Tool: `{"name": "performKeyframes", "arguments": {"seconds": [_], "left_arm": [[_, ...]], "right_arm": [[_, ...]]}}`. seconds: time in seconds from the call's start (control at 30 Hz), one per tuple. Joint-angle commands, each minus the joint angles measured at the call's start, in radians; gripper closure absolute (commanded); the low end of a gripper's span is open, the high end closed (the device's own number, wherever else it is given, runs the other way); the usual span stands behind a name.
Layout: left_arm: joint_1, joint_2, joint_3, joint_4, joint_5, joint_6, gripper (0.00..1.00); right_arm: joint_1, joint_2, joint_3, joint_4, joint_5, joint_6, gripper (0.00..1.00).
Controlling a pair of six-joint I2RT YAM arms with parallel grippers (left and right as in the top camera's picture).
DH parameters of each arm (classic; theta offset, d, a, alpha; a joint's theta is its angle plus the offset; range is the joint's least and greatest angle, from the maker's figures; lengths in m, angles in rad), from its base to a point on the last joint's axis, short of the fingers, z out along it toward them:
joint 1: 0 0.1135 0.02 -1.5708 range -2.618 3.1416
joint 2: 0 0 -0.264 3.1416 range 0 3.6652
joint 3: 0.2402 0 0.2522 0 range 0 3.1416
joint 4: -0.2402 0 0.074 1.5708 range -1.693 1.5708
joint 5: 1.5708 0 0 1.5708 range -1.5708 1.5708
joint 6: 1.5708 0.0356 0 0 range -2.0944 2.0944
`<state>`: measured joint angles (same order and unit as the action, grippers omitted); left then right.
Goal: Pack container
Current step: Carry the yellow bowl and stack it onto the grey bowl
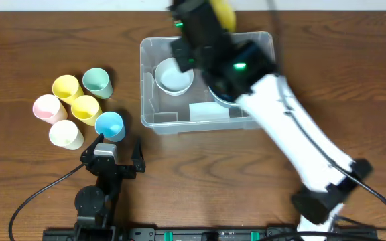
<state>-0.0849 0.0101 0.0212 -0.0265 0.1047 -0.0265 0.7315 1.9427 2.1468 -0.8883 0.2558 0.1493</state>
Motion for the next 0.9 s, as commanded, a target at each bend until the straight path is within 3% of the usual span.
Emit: {"name": "performKeyframes", "arguments": {"seconds": [0.0, 0.43, 0.83, 0.87], "left_arm": [[0.006, -0.006, -0.017, -0.033, 0.015, -0.005, 0.02], [0.006, -0.006, -0.017, -0.033, 0.015, -0.005, 0.02], [0.006, -0.006, -0.017, -0.033, 0.015, -0.005, 0.02], [0.006, -0.006, -0.017, -0.032, 0.015, -0.005, 0.02]], "right_arm": [[0.016, 0.101, 0.011, 0.055, 0.054, -0.034, 0.99], [0.016, 0.333, 0.011, 0.177, -0.133, -0.009, 0.99], [0.024, 0.426, 0.011, 0.136, -0.16, 0.057, 0.99], [0.024, 0.428, 0.011, 0.135, -0.16, 0.057, 0.94]]}}
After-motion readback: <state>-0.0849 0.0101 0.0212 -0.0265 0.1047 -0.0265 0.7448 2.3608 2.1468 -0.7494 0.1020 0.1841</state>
